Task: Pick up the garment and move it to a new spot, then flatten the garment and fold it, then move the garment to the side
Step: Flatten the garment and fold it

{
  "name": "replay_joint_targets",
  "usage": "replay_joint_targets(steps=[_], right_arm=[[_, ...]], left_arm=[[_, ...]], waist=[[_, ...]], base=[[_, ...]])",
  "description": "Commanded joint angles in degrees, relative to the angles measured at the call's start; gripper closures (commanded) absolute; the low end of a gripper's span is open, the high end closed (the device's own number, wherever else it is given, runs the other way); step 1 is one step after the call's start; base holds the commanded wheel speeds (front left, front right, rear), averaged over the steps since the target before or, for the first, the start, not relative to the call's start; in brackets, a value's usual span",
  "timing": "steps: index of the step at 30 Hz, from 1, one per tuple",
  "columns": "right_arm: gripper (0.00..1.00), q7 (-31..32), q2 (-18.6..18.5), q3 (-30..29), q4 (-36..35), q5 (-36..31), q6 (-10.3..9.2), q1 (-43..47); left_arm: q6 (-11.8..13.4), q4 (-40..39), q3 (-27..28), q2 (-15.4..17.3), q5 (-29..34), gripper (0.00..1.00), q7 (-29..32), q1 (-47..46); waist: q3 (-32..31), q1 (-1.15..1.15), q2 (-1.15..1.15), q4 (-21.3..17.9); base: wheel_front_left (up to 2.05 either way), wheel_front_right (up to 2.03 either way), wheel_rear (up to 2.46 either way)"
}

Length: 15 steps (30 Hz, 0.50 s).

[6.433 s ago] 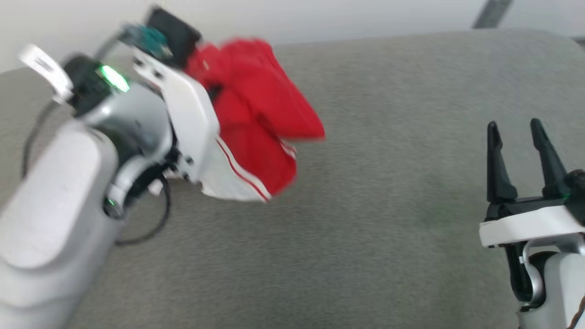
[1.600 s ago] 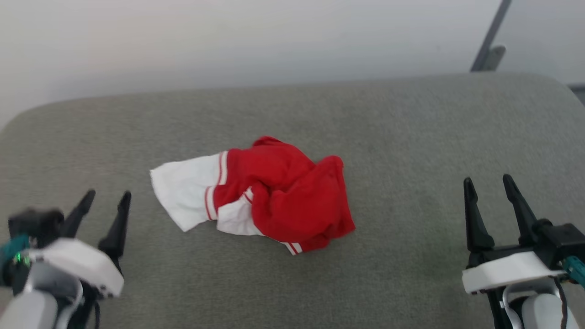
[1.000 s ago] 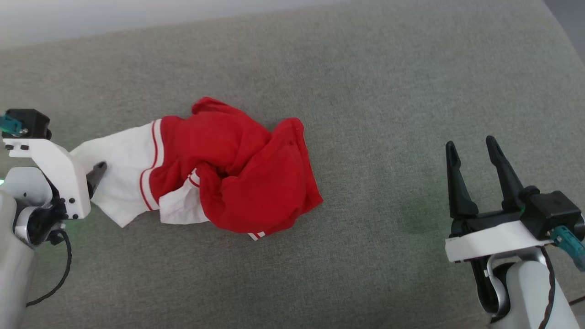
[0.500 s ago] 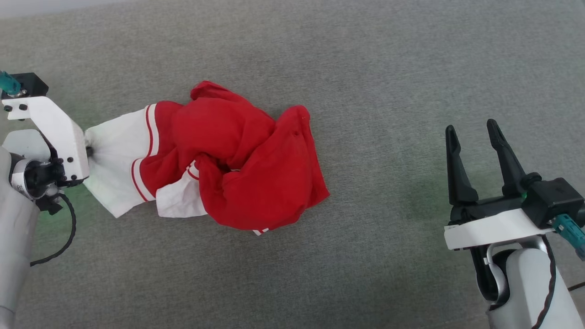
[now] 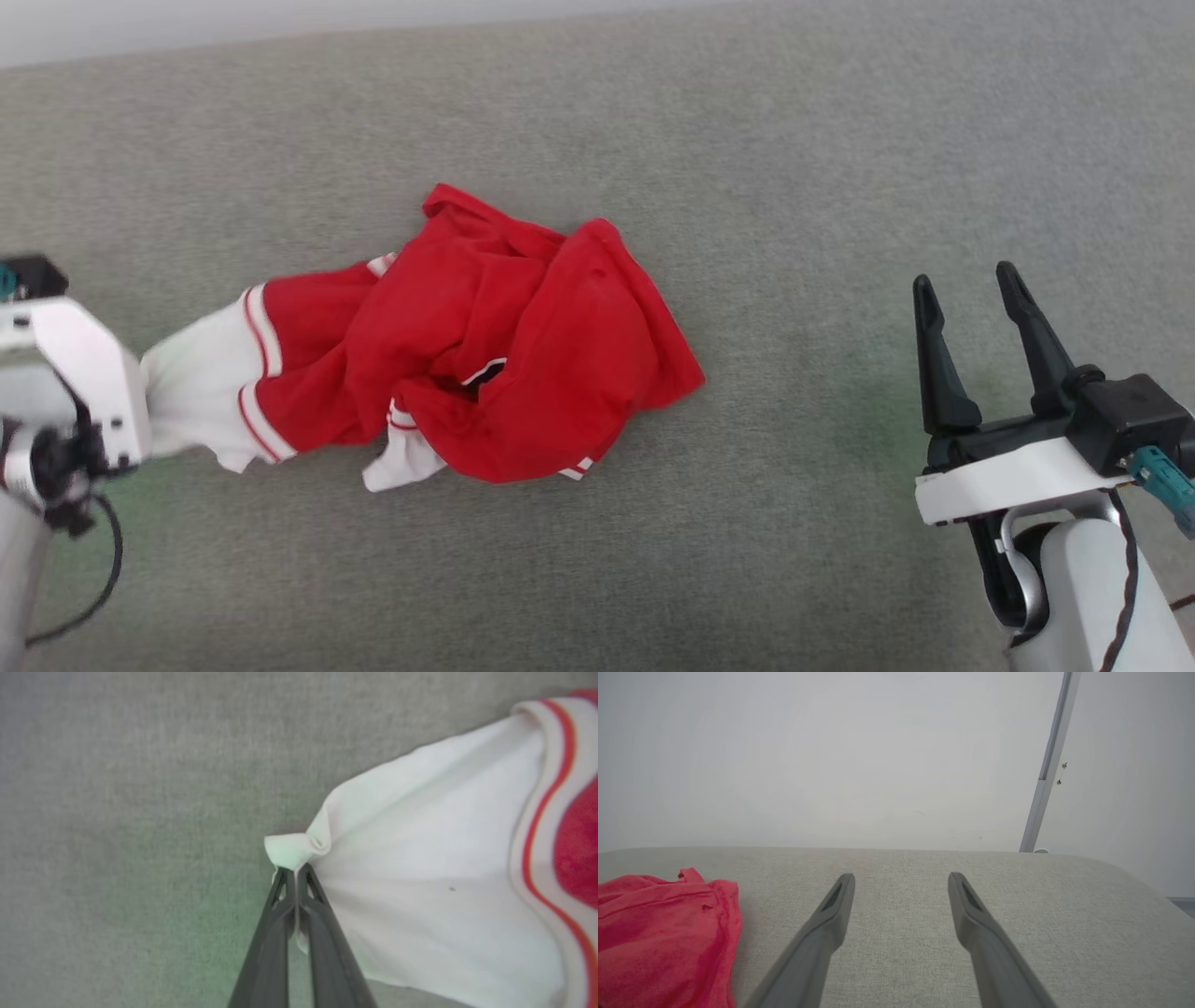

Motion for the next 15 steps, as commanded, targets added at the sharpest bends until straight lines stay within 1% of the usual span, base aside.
replay_joint_targets(steps=[1,4,5,7,8,9,12,13,14,15], right_arm=[[0.00,0.2,-0.3,0.2,0.1,0.4,0.01,0.4],[0.00,0.8,-0.2,0.6,-0.1,0.5,0.01,0.6],[0.00,0.8,-0.2,0.6,-0.1,0.5,0.01,0.6],[0.00,1.2,-0.5,0.5,-0.2,0.7,0.01,0.8],[0.00,1.7,-0.7,1.1,-0.3,0.9,0.01,0.9],[0.00,1.9,-0.8,1.3,-0.3,0.9,0.01,0.9],[0.00,2.6,-1.2,2.5,-0.2,1.6,0.01,0.9],[0.00,2.8,-1.3,3.0,-0.1,1.9,0.01,1.0],[0.00,3.0,-1.5,3.5,0.0,2.2,0.01,1.1],[0.00,3.4,-1.7,4.3,0.2,2.6,0.01,1.2]], left_arm=[[1.6,-0.1,-0.4,0.5,-0.6,1.00,1.9,4.9],[4.0,-3.9,0.2,0.7,-1.5,1.00,3.3,9.4],[4.0,-3.9,0.2,0.7,-1.5,1.00,3.3,9.4],[5.3,-6.7,-0.1,0.9,-1.9,1.00,4.6,12.7],[6.7,-9.4,0.5,0.7,-2.8,1.00,4.9,15.2],[7.3,-10.8,0.6,0.8,-3.0,1.00,4.9,16.4],[8.3,-14.8,1.4,0.4,-3.8,1.00,3.3,18.8],[8.3,-16.0,1.6,0.3,-4.0,0.95,2.6,19.4],[8.0,-17.1,1.7,0.2,-4.0,0.80,1.6,19.9],[7.9,-18.2,2.1,0.2,-3.9,0.24,0.2,20.3]], waist=[[-1.1,0.00,0.00,1.2],[-1.8,0.00,0.00,2.2],[-1.8,0.00,0.00,2.2],[-2.1,0.00,0.00,2.8],[-2.4,0.00,0.00,3.3],[-2.5,0.00,0.00,3.5],[-3.0,0.00,0.00,4.2],[-3.2,0.00,0.00,4.3],[-3.5,0.00,0.00,4.6],[-3.7,0.00,0.00,4.7]], base=[[0.00,0.00,0.00],[0.00,0.00,0.00],[0.00,0.00,0.00],[0.00,0.00,0.00],[0.00,0.00,0.00],[0.00,0.00,0.00],[0.00,0.00,0.00],[0.00,0.00,0.00],[0.00,0.00,0.00],[0.00,0.00,0.00]])
